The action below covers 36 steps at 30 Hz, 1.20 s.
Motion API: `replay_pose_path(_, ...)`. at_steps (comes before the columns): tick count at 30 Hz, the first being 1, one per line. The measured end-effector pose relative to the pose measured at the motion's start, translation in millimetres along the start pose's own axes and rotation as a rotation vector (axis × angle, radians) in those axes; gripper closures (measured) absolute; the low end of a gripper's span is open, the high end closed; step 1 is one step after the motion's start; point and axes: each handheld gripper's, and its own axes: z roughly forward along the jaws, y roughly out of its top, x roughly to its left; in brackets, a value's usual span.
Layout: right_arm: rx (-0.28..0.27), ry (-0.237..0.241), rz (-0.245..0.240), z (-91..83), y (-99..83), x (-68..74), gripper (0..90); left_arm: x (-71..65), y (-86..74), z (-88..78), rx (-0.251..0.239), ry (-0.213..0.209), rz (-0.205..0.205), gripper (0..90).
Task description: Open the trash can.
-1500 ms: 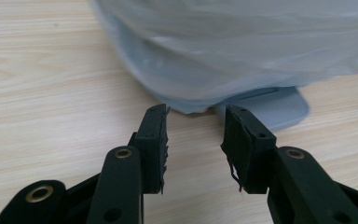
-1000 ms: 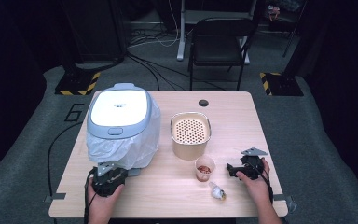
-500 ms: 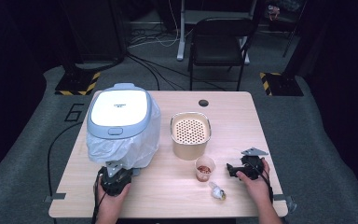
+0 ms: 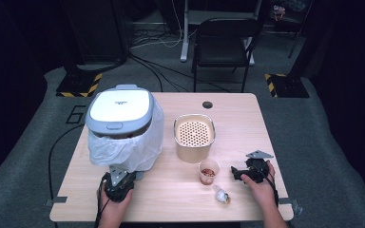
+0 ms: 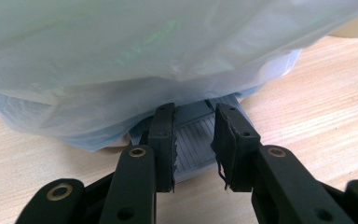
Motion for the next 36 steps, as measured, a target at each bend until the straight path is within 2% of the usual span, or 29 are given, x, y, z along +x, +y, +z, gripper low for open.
replay_pose_path(1, 0.000, 0.000, 0.000, 0.0, 0.0, 0.0, 0.0, 1.5, -0.7, 0.8, 0.012, 0.004, 0.039, 69.0)
replay_pose_path(4, 0.000, 0.000, 0.000, 0.0, 0.0, 0.0, 0.0, -1.1, -4.3, 2.6, 0.016, 0.010, 0.040, 69.0)
replay_pose_path(5, 0.001, 0.000, 0.001, 0.0, 0.0, 0.1, 0.0, 1.9, -4.6, 2.7, 0.012, 0.006, 0.064, 69.2)
replay_pose_path(6, 0.000, 0.000, 0.000, 0.0, 0.0, 0.0, 0.0, 1.2, -4.8, 4.3, 0.008, -0.007, 0.008, 69.2)
replay_pose_path(7, 0.001, 0.000, 0.000, 0.0, -0.1, 0.0, 0.0, 1.8, -4.4, 5.0, 0.005, -0.014, -0.016, 69.2)
replay_pose_path(9, 0.001, 0.000, 0.000, 0.0, 0.0, 0.0, 0.0, 2.3, -4.4, 6.3, -0.010, -0.021, -0.020, 69.2)
replay_pose_path(12, 0.000, 0.000, 0.000, 0.0, 0.0, 0.0, 0.0, 3.6, -3.8, 6.9, -0.009, -0.024, -0.015, 69.2)
replay_pose_path(13, 0.000, 0.001, -0.001, 0.0, 0.0, 0.0, 0.0, 2.6, -3.9, 7.2, -0.011, -0.025, -0.030, 69.2)
replay_pose_path(30, 0.002, -0.003, 0.008, -0.5, -0.2, 0.8, 0.0, 1.7, -3.9, 8.0, -0.014, -0.021, -0.040, 69.2)
replay_pose_path(33, 0.012, 0.002, -0.001, -1.8, 1.6, 0.8, 5.2, 1.7, -3.9, 7.9, -0.012, -0.022, -0.040, 69.2)
replay_pose_path(36, 0.010, 0.009, -0.009, -4.3, 4.5, 0.7, 19.1, 1.8, -3.9, 7.9, -0.012, -0.022, -0.039, 69.2)
